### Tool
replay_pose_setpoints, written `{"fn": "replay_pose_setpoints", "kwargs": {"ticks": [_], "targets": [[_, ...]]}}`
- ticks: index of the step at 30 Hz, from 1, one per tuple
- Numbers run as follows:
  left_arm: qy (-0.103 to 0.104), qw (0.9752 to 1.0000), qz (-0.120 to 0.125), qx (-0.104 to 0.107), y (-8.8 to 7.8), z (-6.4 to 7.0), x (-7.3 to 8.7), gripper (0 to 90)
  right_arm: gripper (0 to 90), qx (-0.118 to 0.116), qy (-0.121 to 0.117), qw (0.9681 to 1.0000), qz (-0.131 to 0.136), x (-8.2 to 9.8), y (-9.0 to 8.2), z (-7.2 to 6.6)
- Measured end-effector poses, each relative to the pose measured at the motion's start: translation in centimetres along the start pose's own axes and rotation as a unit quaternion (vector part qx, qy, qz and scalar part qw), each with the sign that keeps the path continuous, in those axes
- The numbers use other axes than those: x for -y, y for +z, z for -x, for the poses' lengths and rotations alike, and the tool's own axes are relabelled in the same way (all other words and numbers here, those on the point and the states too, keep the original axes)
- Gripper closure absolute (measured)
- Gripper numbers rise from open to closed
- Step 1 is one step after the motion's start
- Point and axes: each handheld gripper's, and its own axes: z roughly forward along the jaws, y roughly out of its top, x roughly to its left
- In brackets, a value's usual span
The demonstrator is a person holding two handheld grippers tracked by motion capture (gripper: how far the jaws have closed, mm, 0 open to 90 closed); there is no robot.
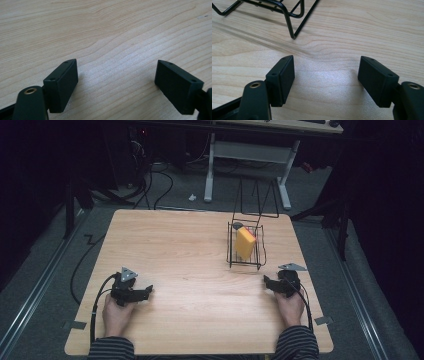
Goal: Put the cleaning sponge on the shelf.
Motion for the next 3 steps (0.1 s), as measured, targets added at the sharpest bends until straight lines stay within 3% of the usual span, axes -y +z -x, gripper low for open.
{"fn": "replay_pose_setpoints", "kwargs": {"ticks": [3], "targets": [[0.0,1.0,0.0,0.0,0.0,0.0,0.0,19.3,29.9,0.0,0.0,1.0,0.0,0.0,0.01,0.01]]}}
